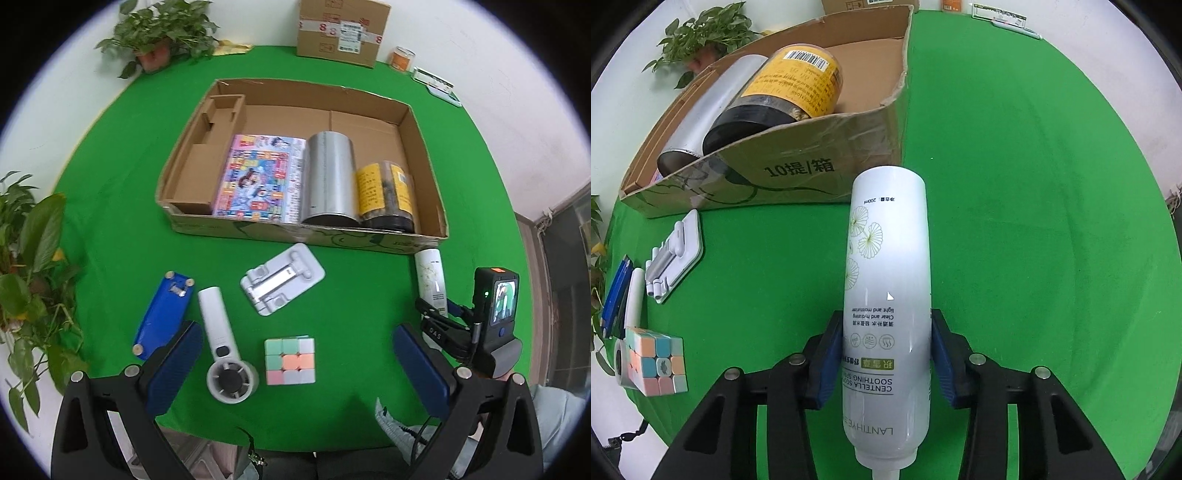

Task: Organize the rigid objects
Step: 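Lift the lotion tube and lower it upright into the tray beside the jar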

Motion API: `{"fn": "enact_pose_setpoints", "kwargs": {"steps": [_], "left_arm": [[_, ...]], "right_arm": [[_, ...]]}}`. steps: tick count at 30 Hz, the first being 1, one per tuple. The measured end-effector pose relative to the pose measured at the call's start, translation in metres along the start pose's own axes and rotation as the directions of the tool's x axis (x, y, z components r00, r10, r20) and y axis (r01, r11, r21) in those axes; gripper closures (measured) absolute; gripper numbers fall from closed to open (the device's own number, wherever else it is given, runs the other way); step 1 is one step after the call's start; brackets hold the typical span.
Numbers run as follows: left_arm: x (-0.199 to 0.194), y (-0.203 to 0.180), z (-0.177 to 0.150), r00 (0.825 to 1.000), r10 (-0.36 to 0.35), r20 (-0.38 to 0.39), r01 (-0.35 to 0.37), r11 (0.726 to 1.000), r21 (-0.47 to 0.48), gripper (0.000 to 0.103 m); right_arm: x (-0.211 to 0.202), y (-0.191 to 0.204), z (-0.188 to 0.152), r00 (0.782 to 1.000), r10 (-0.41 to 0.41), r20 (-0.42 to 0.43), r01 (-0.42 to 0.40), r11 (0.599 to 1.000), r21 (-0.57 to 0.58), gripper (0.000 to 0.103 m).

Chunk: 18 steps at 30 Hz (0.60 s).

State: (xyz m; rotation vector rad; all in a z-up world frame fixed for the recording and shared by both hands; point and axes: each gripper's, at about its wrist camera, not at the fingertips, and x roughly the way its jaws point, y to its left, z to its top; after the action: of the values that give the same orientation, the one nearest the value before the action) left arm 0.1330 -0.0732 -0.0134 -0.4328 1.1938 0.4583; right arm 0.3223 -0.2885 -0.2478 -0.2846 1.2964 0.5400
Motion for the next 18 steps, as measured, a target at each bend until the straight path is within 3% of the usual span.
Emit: {"fn": "enact_pose_setpoints", "kwargs": {"steps": [5, 8, 12, 17, 18], "left_arm": [[0.016, -0.006, 0.021, 0.996, -0.091, -0.011, 0.091, 0.996, 0.022, 0.001], [0.034, -0.015, 0.040, 0.979, -0.201, -0.043, 0.203, 0.978, 0.047, 0.001], [0.078, -0.030, 0.054, 0.917, -0.361, -0.173, 0.373, 0.927, 0.047, 0.001], [0.146, -0.058, 0.053, 0.797, -0.496, -0.345, 0.529, 0.849, 0.003, 0.001], [0.160, -0.063, 0.051, 0.766, -0.526, -0.369, 0.559, 0.829, -0.022, 0.001]], "right_arm": [[0.003, -0.007, -0.002, 1.000, 0.016, -0.010, -0.015, 0.999, 0.042, 0.061], [0.002, -0.010, -0.002, 0.999, 0.029, -0.033, -0.027, 0.998, 0.060, 0.061], [0.003, -0.013, 0.001, 0.992, 0.097, -0.080, -0.085, 0.985, 0.149, 0.061], [0.007, -0.005, -0.012, 0.983, 0.150, -0.110, -0.118, 0.960, 0.255, 0.061], [0.009, -0.003, -0.013, 0.979, 0.167, -0.115, -0.128, 0.950, 0.283, 0.061]]}}
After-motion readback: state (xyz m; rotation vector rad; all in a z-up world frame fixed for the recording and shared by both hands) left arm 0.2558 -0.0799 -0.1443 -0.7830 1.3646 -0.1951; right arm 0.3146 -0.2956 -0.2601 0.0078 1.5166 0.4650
